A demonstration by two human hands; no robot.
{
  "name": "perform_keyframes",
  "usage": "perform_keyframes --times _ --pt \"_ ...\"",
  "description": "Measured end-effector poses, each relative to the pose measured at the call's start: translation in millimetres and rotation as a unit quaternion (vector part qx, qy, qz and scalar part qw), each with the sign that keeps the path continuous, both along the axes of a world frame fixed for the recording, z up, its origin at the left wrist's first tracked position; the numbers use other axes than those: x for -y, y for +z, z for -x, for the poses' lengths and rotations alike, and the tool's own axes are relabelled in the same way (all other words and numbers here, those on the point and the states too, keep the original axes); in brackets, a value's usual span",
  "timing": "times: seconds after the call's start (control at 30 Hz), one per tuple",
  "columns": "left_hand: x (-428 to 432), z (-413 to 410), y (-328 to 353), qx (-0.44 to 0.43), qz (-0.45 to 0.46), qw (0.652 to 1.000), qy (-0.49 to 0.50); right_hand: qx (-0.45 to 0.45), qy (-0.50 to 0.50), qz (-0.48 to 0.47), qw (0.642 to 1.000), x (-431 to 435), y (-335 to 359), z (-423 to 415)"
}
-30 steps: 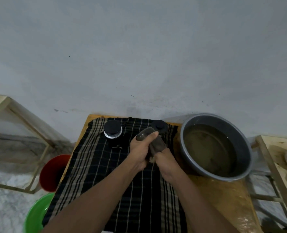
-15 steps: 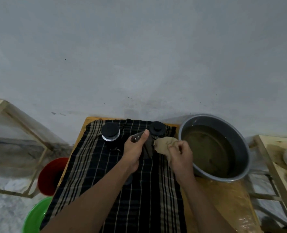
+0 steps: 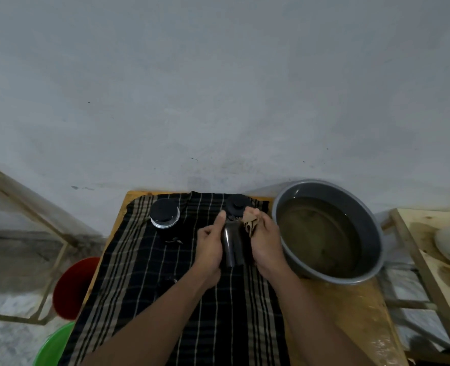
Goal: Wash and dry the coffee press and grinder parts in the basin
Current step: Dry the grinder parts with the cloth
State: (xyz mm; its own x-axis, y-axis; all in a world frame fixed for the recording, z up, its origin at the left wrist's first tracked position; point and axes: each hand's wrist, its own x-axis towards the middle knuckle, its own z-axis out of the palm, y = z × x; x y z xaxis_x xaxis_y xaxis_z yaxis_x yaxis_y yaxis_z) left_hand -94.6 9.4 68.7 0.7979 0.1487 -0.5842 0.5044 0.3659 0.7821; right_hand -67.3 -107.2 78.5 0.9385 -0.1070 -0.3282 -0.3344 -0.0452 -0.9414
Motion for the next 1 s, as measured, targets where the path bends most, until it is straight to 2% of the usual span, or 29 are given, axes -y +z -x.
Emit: perform_keyframes --times 0.1,0.2,0.27,0.3,0.37,0.4,0.43,0.5,0.57,0.6,0.67,0.7,0.73,0.77,0.83,0.87,0.93,1.0 --pt "-4.8 -11.2 -0.3 -0.004 -0.092 0.996 0.008 0.125 -0.029 0.128 0.983 -6.7 2.6 14.7" --pt "-0.6 -5.5 16.1 0.025 -0.097 0.991 -0.084 0.190 0.016 0.198 0.961 -15.8 -5.0 27.9" --pt "3.9 0.8 17.0 0.029 -0.079 0.993 -0.083 0.211 0.022 0.201 0.957 -15.9 -8.8 29.6" --pt "2.6 3.2 16.6 0.036 -0.061 0.995 -0.073 0.197 0.014 0.164 0.967 -13.0 -8.7 27.0" --pt "1.0 7.6 18.9 0.067 -0.018 0.994 -0.088 0.089 0.001 0.020 0.996 -1.4 -11.7 15.5" --pt "1.4 9.2 19.3 0.083 -0.009 0.990 -0.115 0.030 0.000 -0.039 0.999 6.1 -12.7 11.0" --pt "1.0 8.3 19.8 0.105 -0.029 0.983 -0.150 -0.010 -0.011 -0.090 0.996 13.4 -10.5 6.5" --pt "-1.5 4.1 20.6 0.140 -0.109 0.962 -0.207 -0.022 -0.057 -0.137 0.989 24.6 0.6 -0.6" --pt "-6.5 -1.8 20.5 0.155 -0.200 0.938 -0.238 0.061 -0.024 -0.064 0.996 32.9 17.9 -5.8" --pt "-9.5 -3.8 20.9 0.157 -0.244 0.923 -0.252 0.107 0.049 0.008 0.993 34.4 25.7 -7.0" --pt "-12.4 -6.1 19.5 0.170 -0.306 0.894 -0.280 0.148 0.216 0.158 0.952 26.2 35.2 -2.7" --pt "-11.4 -5.3 20.0 0.189 -0.319 0.881 -0.292 0.148 0.263 0.211 0.930 20.6 32.5 -0.3" --pt "-10.3 -2.9 21.0 0.209 -0.328 0.871 -0.300 0.136 0.270 0.236 0.924 16.1 29.8 0.3" --pt "-9.7 2.2 23.1 0.228 -0.332 0.862 -0.307 0.104 0.254 0.226 0.935 14.0 29.9 -0.1" --pt "-8.7 12.1 27.4 0.256 -0.327 0.852 -0.318 -0.012 0.199 0.109 0.974 20.2 30.5 -6.1" --pt "-8.6 18.2 30.4 0.256 -0.309 0.862 -0.308 -0.073 0.182 0.043 0.980 27.6 29.5 -6.6" --pt "-9.2 21.6 34.3 0.224 -0.216 0.922 -0.231 -0.126 0.177 -0.045 0.975 39.5 26.2 -3.6" --pt "-12.0 16.0 37.5 0.176 -0.110 0.969 -0.132 -0.114 0.130 -0.139 0.975 37.6 20.7 4.0"
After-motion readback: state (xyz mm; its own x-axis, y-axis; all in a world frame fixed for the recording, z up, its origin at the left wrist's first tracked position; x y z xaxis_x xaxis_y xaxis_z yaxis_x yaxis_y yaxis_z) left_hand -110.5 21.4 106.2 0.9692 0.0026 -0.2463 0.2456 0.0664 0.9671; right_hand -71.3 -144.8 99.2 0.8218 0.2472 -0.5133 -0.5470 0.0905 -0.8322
